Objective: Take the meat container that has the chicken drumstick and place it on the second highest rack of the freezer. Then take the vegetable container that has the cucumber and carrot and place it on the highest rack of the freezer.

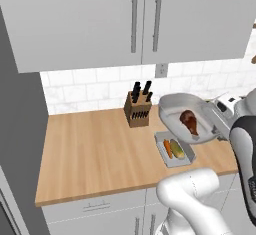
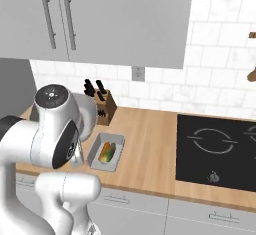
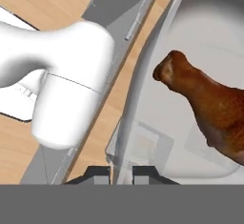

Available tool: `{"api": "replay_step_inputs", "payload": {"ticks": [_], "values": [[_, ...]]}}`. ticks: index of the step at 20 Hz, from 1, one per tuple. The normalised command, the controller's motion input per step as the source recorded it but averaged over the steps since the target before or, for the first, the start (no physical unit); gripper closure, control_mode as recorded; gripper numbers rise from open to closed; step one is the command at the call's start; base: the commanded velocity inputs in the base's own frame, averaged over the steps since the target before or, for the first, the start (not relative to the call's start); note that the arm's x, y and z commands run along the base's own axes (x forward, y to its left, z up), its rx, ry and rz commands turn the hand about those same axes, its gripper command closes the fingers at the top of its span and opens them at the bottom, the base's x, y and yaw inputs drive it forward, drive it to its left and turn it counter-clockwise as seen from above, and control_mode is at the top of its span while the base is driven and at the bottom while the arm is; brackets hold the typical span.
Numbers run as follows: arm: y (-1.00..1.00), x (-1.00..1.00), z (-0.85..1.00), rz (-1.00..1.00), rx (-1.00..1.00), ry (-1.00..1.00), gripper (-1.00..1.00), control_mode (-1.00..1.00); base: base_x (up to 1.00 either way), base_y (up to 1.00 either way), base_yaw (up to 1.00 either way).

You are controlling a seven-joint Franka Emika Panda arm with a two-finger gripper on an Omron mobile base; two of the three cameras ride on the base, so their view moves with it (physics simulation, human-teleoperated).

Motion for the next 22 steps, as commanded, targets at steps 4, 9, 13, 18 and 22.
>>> {"api": "replay_step_inputs", "payload": {"ticks": [4,9,13,18,22], "values": [[0.1,-0.18,-0.06,-0.03,-0.04,0.04,1.0,-1.0,0.0,0.0,0.0],[0.0,-0.02,-0.2,-0.09,-0.04,0.07,1.0,-1.0,0.0,0.0,0.0],[0.0,-0.04,-0.04,-0.02,0.0,0.0,1.0,1.0,-0.42,0.01,-0.01],[0.0,0.0,0.0,0.0,0.0,0.0,1.0,1.0,-0.72,0.35,0.22],[0.0,0.0,0.0,0.0,0.0,0.0,1.0,1.0,-0.52,0.81,0.33]]}}
